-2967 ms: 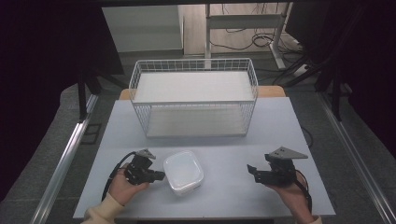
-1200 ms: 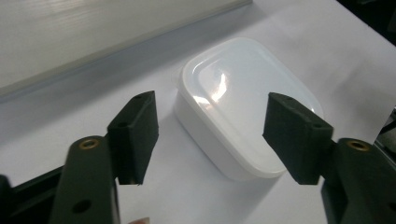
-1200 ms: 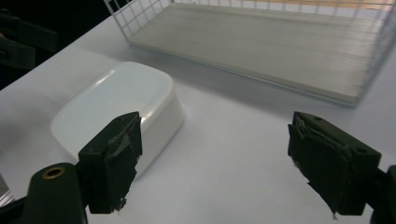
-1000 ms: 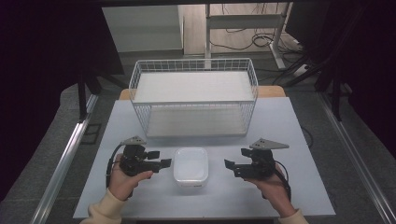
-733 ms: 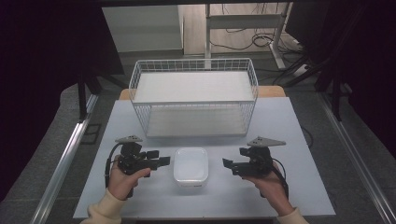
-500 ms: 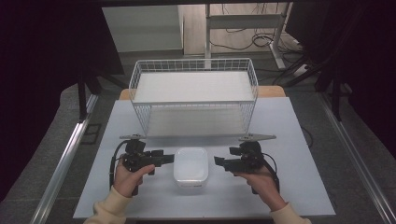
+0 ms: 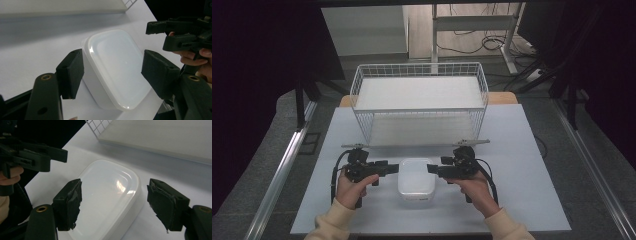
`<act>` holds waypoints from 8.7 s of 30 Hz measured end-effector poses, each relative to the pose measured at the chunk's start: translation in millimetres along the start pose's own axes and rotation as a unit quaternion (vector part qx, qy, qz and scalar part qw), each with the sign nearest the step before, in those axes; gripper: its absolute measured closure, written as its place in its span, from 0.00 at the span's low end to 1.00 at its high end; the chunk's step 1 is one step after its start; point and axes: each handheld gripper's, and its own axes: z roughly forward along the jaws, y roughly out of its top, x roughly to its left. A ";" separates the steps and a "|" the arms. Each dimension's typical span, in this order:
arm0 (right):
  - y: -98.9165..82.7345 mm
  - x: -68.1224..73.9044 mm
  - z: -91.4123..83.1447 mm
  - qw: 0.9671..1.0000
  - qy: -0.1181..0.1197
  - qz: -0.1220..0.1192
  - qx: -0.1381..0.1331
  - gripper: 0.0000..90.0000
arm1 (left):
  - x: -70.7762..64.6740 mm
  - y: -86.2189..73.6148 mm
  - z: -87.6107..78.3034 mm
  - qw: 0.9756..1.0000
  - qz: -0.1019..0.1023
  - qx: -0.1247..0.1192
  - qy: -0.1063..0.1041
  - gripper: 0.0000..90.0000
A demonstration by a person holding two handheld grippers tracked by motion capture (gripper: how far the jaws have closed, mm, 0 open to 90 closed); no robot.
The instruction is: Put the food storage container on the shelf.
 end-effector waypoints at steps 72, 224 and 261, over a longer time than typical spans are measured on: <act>-21.8 13.4 -23.5 0.998 0.008 0.014 -0.059 0.87 | -24.4 -13.1 -2.6 0.998 0.055 -0.019 -0.020 0.88; 228.4 -37.2 -58.1 0.994 -0.044 0.017 -0.099 0.30 | -20.1 247.2 -36.0 0.995 0.060 -0.082 -0.001 0.42; -16.9 -40.4 -94.5 0.988 -0.071 -0.119 -0.071 0.27 | 3.4 -1.6 -47.9 0.981 0.159 -0.038 0.103 0.33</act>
